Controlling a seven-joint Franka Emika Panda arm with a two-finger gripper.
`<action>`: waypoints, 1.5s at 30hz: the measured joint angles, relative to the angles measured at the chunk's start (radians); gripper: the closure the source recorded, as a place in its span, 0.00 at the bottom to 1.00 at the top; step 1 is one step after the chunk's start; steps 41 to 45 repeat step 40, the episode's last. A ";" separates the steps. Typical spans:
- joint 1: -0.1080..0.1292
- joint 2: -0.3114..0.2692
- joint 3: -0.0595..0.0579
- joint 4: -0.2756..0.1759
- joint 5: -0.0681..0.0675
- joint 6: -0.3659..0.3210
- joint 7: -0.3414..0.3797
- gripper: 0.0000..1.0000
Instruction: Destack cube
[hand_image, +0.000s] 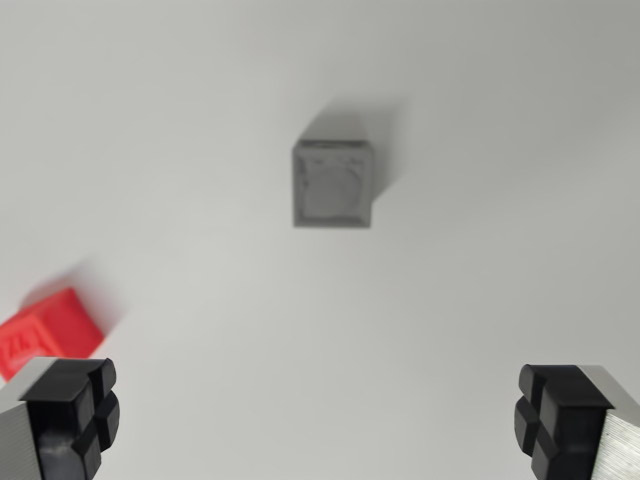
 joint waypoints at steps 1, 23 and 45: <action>0.000 -0.003 0.000 0.003 0.000 -0.006 0.000 0.00; 0.000 -0.018 0.000 0.028 -0.003 -0.047 0.002 0.00; 0.000 -0.018 0.000 0.028 -0.003 -0.047 0.002 0.00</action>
